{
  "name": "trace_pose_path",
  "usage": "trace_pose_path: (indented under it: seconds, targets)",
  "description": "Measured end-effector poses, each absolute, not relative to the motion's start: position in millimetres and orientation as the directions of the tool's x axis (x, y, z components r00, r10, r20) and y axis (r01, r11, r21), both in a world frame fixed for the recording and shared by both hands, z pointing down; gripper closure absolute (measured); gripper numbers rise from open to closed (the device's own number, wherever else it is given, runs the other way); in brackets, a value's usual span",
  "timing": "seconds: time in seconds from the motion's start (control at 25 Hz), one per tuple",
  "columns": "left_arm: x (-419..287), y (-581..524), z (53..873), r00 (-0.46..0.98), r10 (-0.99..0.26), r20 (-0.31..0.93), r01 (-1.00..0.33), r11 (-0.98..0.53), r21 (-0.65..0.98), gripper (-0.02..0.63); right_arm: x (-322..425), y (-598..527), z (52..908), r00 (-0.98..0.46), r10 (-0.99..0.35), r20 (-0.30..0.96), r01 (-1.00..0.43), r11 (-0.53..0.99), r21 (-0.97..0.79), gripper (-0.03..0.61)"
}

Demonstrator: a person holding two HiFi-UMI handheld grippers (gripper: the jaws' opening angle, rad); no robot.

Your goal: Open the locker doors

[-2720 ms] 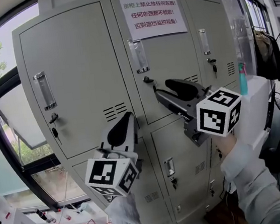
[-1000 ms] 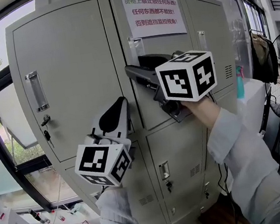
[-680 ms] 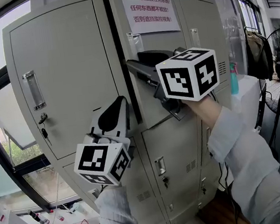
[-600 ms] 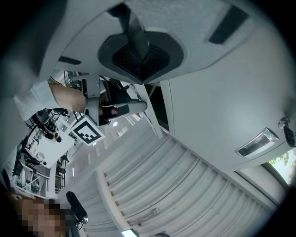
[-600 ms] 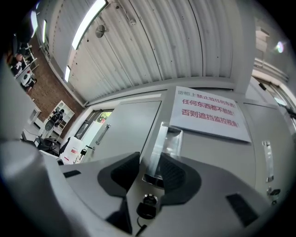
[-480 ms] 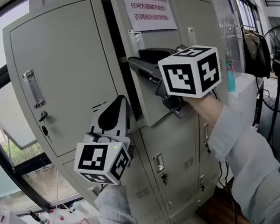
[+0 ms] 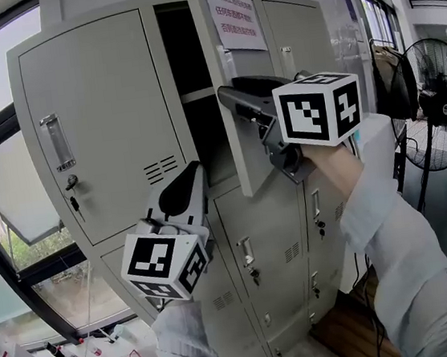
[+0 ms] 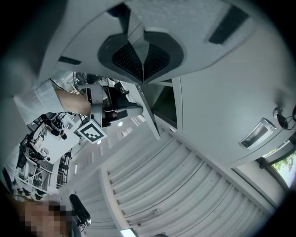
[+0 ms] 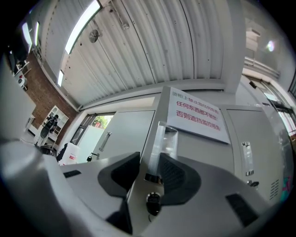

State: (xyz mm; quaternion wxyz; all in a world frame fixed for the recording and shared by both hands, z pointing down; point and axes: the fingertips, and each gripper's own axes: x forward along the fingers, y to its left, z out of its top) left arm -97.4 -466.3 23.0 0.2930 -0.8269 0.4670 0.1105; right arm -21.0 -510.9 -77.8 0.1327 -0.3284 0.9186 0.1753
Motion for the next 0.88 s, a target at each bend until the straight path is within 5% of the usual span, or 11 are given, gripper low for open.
trace_pose_path:
  seconds: [0.88]
  targets:
    - [-82,-434,61,0.589,-0.698,-0.408,-0.807,-0.481,-0.342,0.6,33,-485,-78,-0.723,-0.612,-0.322,-0.686,0.693,0.222,0.454]
